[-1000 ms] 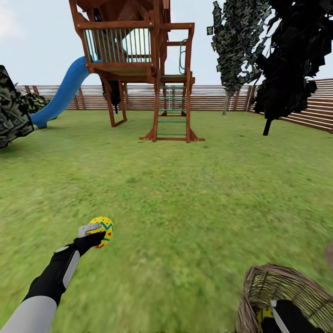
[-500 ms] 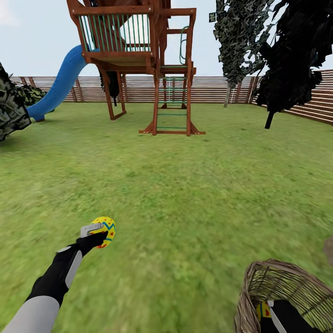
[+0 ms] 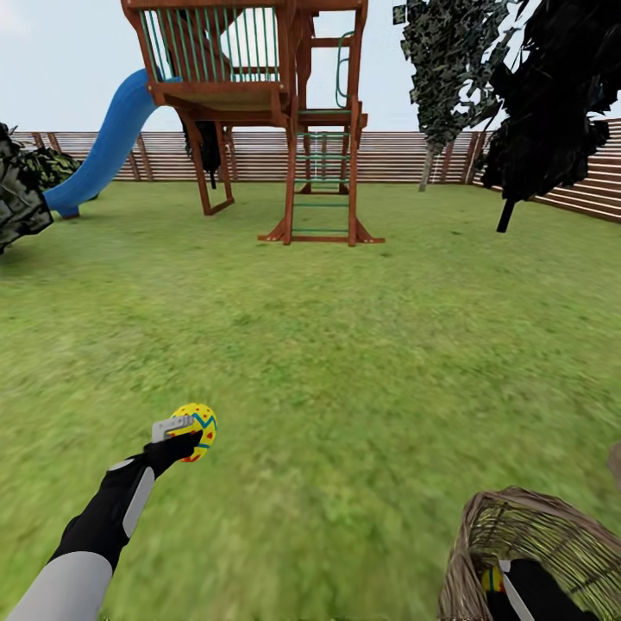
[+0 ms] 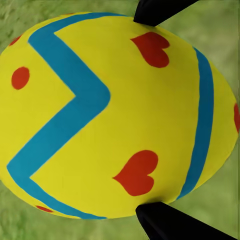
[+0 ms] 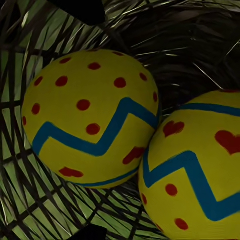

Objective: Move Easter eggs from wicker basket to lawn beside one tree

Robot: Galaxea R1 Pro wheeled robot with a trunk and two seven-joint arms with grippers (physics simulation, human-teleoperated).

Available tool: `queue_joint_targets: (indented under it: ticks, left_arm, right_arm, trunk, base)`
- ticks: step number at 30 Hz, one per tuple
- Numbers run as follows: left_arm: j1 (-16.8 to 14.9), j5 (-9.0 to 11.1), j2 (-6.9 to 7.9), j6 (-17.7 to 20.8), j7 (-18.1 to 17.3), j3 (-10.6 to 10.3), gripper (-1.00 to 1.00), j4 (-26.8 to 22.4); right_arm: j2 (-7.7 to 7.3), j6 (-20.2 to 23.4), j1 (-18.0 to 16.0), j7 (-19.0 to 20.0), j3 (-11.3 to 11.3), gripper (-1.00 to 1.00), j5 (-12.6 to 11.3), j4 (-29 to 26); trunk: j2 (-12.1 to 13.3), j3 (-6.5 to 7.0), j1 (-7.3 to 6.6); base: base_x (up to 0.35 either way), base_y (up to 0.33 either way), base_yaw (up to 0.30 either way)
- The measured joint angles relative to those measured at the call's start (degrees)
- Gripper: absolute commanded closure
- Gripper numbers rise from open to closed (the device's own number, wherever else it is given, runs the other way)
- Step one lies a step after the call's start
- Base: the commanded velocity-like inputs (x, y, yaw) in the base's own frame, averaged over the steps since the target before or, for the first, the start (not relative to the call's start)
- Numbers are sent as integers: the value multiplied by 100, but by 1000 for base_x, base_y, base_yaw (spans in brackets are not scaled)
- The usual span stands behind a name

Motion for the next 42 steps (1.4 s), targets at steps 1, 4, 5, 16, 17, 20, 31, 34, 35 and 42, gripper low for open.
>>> queue_joint_targets:
  ticks: [1, 4, 5, 16, 17, 20, 31, 34, 35, 42]
  left_arm:
    - [0, 1, 0, 0, -1, 0, 100, -2]
    - [0, 2, 1, -5, -2, 0, 100, -2]
    - [0, 2, 0, -5, -2, 0, 100, -2]
    - [0, 2, 0, -5, -2, 0, 100, 0]
    - [0, 2, 0, -5, -2, 0, 100, 0]
    - [0, 2, 0, -5, -2, 0, 100, -3]
    - [0, 3, 0, -12, -2, 0, 100, -9]
    - [0, 3, 0, -14, -1, 0, 100, -9]
    - [0, 2, 0, -14, -2, 0, 100, -8]
    - [0, 2, 0, -14, -2, 0, 100, -9]
  right_arm:
    - [-1, 0, 1, 0, 0, -100, 0, 0]
    - [3, 0, -1, 0, 0, -100, 0, 0]
    - [4, 0, 0, 0, 0, -100, 0, 0]
    - [7, 0, 1, 0, 0, -100, 0, 0]
    - [11, 0, 1, 0, 0, -100, 0, 0]
    - [15, 0, 1, 0, 7, -100, 0, 0]
    - [33, 0, 0, 0, 9, -100, 3, 0]
    - [33, 0, 1, 0, 9, -100, 4, 0]
    - [38, 0, 1, 0, 9, -100, 2, 0]
    - [58, 0, 1, 0, 9, -100, 0, 0]
  trunk:
    - [-1, -22, 3]
    - [-5, -89, 10]
    - [-7, -111, 13]
    - [-22, -355, 41]
    - [-23, -377, 44]
    - [-27, -443, 51]
    - [-30, -488, 56]
    - [-30, -488, 56]
    - [-31, -510, 59]
    - [-40, -665, 77]
  base:
    - [0, 0, 0]
    - [0, 0, 0]
    - [0, 0, 0]
    - [0, 0, 0]
    - [0, 0, 0]
    - [0, 0, 0]
    - [89, 0, 0]
    - [3, 0, 0]
    - [0, 0, 0]
    - [0, 0, 0]
